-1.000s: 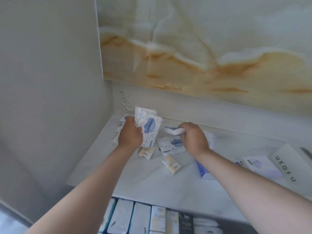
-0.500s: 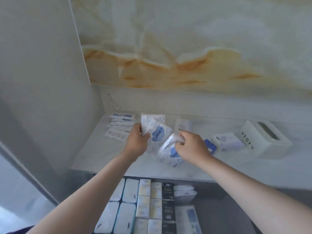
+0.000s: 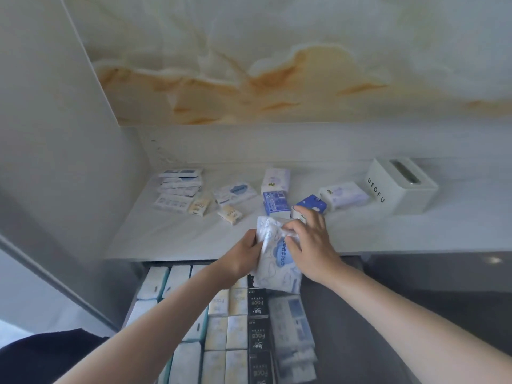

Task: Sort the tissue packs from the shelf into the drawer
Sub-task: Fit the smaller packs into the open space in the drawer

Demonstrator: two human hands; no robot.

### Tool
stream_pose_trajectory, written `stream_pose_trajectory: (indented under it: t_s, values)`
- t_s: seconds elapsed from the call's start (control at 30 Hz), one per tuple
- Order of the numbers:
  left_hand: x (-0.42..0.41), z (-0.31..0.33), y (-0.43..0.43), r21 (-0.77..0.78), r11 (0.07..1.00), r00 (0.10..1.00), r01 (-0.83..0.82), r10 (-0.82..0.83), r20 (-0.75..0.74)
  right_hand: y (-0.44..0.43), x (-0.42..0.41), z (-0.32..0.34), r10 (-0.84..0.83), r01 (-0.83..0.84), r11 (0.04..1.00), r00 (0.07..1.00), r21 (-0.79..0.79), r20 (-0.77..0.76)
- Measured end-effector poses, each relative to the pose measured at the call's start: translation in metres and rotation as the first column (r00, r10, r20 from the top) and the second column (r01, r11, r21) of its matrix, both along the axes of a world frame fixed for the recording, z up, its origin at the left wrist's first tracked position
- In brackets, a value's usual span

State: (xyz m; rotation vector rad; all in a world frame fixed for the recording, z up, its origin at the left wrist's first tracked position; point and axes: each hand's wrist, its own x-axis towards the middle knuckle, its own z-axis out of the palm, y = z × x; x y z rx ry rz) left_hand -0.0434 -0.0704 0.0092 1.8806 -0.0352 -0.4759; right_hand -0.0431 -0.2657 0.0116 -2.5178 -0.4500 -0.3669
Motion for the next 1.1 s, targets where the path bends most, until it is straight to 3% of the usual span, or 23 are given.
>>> stream_pose_trajectory:
  t_s: [0.13,0.3,0.5,0.6,0.67,0.73,0.83,0.93,1.0,1.1]
  values:
    - [-0.016,-0.011,-0.004,-0.017,0.999,0.997,0.038,-0.039,-0.067,-0.014,-0.012,-0.002,0.124,-0.124,0.992,0.942,0.021,-0.313]
    - [-0.034,-0.025,-0.012,-0.006,0.998,0.988,0.068,-0.069,-0.142,-0.018,-0.02,-0.007,0.087,-0.103,0.995,0.883,-0.009,-0.462]
    - [-0.043,-0.028,-0.023,-0.284,0.956,0.94,0.078,-0.165,-0.298,-0.025,-0.027,-0.013,0.111,-0.141,0.99,0.851,-0.02,-0.514]
    - [-0.047,-0.035,-0.029,-0.022,0.992,0.987,0.123,-0.124,-0.101,-0.03,-0.03,-0.02,0.141,-0.111,0.99,0.825,0.087,-0.547]
    - [-0.048,-0.044,-0.033,0.014,0.992,0.992,0.123,-0.123,-0.014,-0.033,-0.033,-0.021,0.151,-0.092,0.988,0.774,0.126,-0.615]
    - [-0.051,-0.054,-0.04,0.035,0.987,0.988,0.156,-0.156,-0.001,-0.04,-0.035,-0.027,0.118,-0.133,0.991,0.737,0.028,-0.665]
    - [-0.062,-0.069,-0.056,0.204,0.954,0.972,0.218,-0.232,0.045,-0.052,-0.039,-0.042,0.026,-0.168,0.978,0.691,-0.126,-0.722]
    - [-0.065,-0.081,-0.066,0.327,0.924,0.958,0.199,-0.254,0.134,-0.057,-0.047,-0.063,0.01,-0.263,0.924,0.741,-0.276,-0.672]
    - [-0.062,-0.086,-0.068,0.474,0.839,0.891,0.265,-0.401,0.211,-0.055,-0.053,-0.078,0.045,-0.281,0.923,0.757,-0.263,-0.651]
    - [-0.061,-0.09,-0.067,0.661,0.682,0.827,0.315,-0.538,0.161,-0.048,-0.057,-0.092,0.044,-0.228,0.957,0.726,-0.18,-0.686]
